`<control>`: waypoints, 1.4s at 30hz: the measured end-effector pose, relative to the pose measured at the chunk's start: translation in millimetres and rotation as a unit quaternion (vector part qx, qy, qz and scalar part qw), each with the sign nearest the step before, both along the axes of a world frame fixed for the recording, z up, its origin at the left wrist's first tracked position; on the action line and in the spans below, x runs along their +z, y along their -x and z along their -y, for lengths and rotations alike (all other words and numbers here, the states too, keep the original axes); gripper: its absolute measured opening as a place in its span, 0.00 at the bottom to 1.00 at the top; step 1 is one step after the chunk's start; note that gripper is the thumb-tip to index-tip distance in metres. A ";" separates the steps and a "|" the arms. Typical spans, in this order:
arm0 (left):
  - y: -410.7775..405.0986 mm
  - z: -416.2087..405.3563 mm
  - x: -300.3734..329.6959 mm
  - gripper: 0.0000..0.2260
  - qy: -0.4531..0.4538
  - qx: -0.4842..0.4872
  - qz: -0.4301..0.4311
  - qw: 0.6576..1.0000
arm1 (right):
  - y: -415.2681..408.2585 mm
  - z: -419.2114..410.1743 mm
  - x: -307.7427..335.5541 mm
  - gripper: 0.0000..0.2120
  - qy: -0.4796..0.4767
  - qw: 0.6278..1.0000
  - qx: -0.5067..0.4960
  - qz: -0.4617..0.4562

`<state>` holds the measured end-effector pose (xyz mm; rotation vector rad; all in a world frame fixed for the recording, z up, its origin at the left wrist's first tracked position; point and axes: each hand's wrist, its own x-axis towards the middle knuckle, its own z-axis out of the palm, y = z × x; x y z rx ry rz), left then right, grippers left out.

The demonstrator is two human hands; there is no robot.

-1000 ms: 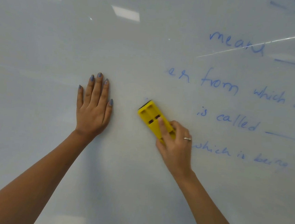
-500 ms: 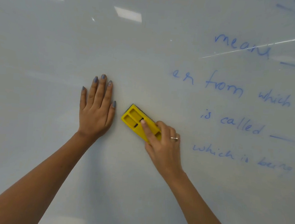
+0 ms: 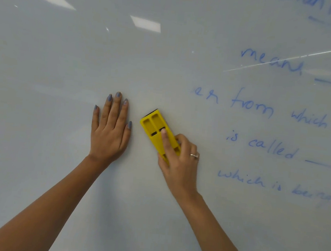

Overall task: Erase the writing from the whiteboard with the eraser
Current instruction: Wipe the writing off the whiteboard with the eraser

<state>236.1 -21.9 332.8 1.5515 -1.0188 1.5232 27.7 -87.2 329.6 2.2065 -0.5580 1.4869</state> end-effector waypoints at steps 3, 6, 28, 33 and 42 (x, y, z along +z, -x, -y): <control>3.2 -2.4 1.4 0.23 -0.001 -0.009 0.001 1.000 | 7.5 4.9 -9.0 0.30 0.029 0.999 0.015 -0.037; 11.4 -2.8 10.6 0.23 -0.006 -0.021 0.015 1.000 | 17.5 13.4 -5.5 0.28 0.045 0.997 0.045 -0.034; 23.1 21.1 80.8 0.24 -0.018 -0.004 0.039 0.999 | 23.5 32.4 83.8 0.24 0.079 0.994 0.053 0.052; 24.8 20.4 80.6 0.24 -0.023 -0.011 0.032 0.999 | 41.9 51.2 119.4 0.26 -0.023 0.969 0.018 0.246; 25.2 19.6 80.3 0.24 -0.015 -0.021 0.036 0.999 | 17.1 32.8 86.2 0.26 0.074 0.994 0.077 0.034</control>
